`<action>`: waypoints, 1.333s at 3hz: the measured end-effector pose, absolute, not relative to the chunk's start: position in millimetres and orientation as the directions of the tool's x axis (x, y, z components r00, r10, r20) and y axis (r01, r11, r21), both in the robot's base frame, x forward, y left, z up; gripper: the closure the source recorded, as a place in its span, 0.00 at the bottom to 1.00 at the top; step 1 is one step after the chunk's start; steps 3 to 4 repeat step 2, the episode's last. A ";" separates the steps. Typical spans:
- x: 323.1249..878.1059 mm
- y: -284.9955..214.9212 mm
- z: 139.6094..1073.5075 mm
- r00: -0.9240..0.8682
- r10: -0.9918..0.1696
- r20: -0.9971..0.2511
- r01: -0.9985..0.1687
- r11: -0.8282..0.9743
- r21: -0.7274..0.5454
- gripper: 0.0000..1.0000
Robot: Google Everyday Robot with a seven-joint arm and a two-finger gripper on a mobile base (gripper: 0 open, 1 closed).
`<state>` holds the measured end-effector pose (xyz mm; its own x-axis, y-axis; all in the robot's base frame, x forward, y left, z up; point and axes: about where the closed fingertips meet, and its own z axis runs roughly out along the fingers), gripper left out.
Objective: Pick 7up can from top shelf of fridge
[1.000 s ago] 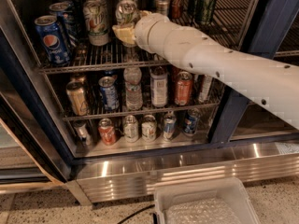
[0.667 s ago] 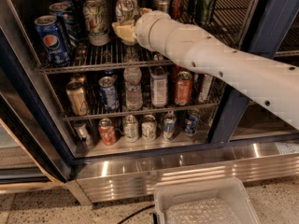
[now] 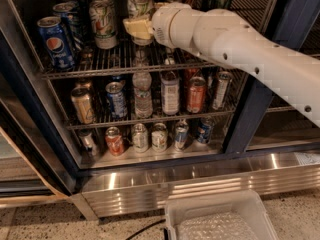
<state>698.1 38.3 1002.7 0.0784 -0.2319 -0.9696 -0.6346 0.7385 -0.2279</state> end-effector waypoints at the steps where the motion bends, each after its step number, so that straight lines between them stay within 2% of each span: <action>1: 675.5 25.0 999.6 0.034 -0.247 -0.968 -0.680 0.705 -0.204 1.00; 4: 675.5 25.0 999.6 0.034 -0.247 -0.968 -0.680 0.705 -0.204 1.00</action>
Offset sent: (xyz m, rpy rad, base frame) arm -0.0171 -0.0103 0.0000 -0.0094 0.0400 0.0334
